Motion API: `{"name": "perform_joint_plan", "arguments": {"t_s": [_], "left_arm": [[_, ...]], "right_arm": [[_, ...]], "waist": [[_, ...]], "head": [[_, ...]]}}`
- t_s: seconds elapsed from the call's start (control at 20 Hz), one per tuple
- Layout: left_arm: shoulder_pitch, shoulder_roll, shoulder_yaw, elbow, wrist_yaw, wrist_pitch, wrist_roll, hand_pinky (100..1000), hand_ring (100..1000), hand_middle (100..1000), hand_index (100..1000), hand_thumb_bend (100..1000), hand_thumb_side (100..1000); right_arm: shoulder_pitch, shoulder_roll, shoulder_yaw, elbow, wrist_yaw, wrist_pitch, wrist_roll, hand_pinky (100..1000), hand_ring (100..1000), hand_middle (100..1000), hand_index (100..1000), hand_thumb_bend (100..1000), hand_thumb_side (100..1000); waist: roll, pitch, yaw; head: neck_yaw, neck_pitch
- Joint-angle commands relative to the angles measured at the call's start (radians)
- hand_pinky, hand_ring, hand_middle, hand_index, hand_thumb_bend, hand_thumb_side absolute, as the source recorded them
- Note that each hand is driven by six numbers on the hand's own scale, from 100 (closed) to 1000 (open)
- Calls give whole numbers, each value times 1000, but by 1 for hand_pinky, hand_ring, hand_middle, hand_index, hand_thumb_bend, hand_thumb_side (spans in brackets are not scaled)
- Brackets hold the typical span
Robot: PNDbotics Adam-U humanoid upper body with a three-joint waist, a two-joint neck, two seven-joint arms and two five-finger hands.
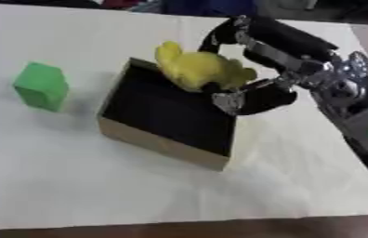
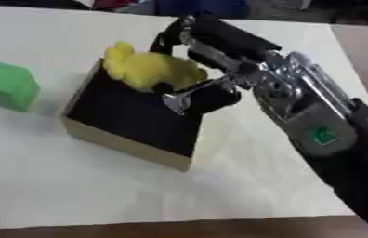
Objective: Pick up objects on the table and place them in the box.
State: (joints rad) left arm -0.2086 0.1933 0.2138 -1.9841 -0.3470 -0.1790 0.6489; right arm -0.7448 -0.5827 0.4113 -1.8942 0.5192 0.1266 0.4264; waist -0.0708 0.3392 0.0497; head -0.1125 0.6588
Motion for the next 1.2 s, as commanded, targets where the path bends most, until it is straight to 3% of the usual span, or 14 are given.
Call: {"name": "perform_joint_plan", "arguments": {"t_s": [0.05, 0.25, 0.3, 0.35, 0.4, 0.45, 0.55, 0.65, 0.75, 1.0, 1.2], "left_arm": [[-10, 10, -1, -16, 1, 1, -3, 433, 505, 517, 695, 318, 1000], [-12, 8, -2, -16, 1, 2, -5, 433, 505, 517, 695, 318, 1000], [-12, 8, -2, -16, 1, 2, -6, 433, 505, 517, 695, 318, 1000], [-13, 8, -2, -16, 1, 2, -6, 433, 505, 517, 695, 318, 1000], [-13, 7, -2, -16, 1, 2, -6, 433, 505, 517, 695, 317, 1000], [-13, 7, -2, -16, 1, 2, -7, 433, 505, 517, 695, 317, 1000], [-13, 7, -2, -16, 1, 2, -7, 433, 505, 517, 695, 317, 1000], [-14, 7, -2, -16, 0, 2, -7, 433, 505, 518, 695, 319, 1000], [-14, 7, -2, -16, 0, 2, -8, 433, 505, 518, 695, 319, 1000], [-14, 8, -2, -16, -1, 3, -8, 433, 505, 519, 693, 318, 1000], [-13, 8, -2, -16, 0, 3, -7, 433, 506, 519, 693, 318, 1000]], "right_arm": [[0, 2, 2, 6, 26, -11, 5, 867, 840, 538, 709, 100, 240], [29, 25, 19, 16, 65, -33, 18, 880, 851, 552, 719, 100, 250], [31, 29, 23, 18, 72, -37, 23, 884, 856, 566, 734, 100, 335], [33, 33, 25, 19, 79, -41, 27, 884, 856, 566, 734, 100, 335], [34, 37, 25, 18, 87, -45, 30, 899, 871, 591, 781, 100, 505], [35, 40, 25, 17, 96, -49, 31, 910, 883, 606, 801, 100, 579], [35, 43, 24, 14, 115, -62, 35, 915, 891, 609, 813, 100, 603], [32, 42, 23, 11, 137, -77, 41, 934, 915, 637, 851, 100, 689], [32, 40, 22, 11, 161, -95, 50, 945, 926, 657, 870, 190, 749], [29, 39, 6, 9, 201, -121, 45, 952, 934, 674, 876, 314, 793], [22, 38, -10, 6, 206, -126, 29, 950, 931, 667, 872, 304, 784]], "waist": [[4, -14, 2], [3, -11, 4], [2, -11, 5], [2, -11, 5], [2, -10, 6], [1, -10, 6], [1, -10, 6], [0, -9, 5], [0, -9, 5], [0, -9, 6], [1, -11, 6]], "head": [[-3, -6], [-6, -8], [-7, -9], [-7, -9], [-7, -10], [-6, -10], [-7, -11], [-7, -11], [-6, -10], [-8, 1], [-11, 4]]}}
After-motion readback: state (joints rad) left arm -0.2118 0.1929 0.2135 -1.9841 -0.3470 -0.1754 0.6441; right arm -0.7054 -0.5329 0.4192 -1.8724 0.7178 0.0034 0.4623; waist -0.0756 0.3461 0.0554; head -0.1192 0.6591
